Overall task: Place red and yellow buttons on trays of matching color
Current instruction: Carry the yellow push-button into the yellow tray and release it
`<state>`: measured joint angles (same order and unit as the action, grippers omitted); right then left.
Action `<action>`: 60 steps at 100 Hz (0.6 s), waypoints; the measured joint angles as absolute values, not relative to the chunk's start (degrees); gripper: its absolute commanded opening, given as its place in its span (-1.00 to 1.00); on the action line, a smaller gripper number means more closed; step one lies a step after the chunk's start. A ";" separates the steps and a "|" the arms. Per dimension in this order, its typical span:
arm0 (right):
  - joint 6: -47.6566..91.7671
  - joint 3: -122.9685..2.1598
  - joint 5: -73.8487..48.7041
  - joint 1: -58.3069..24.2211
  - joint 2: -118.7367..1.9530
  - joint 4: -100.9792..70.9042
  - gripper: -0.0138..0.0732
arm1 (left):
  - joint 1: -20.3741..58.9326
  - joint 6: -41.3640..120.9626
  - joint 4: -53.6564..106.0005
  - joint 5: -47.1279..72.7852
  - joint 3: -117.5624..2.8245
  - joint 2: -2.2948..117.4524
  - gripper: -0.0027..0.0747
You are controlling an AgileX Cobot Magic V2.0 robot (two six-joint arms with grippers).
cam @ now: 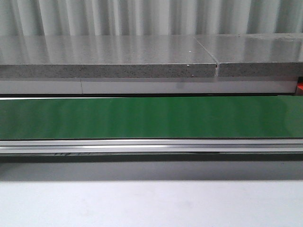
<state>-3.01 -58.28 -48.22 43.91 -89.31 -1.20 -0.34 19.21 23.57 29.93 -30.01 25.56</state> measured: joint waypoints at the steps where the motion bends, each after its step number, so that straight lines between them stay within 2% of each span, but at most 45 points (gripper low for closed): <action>1: -3.01 -58.28 -48.22 43.91 -89.43 -1.20 -0.63 | -0.34 19.21 23.57 29.93 -30.01 25.56 -0.98; 60: -3.11 -54.19 -41.60 43.91 -94.60 -1.11 -0.63 | -0.34 19.21 23.57 29.93 -30.01 25.56 -0.98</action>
<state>-3.11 -54.19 -41.60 43.91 -94.60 -1.11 -0.34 19.21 23.57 29.93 -30.01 25.56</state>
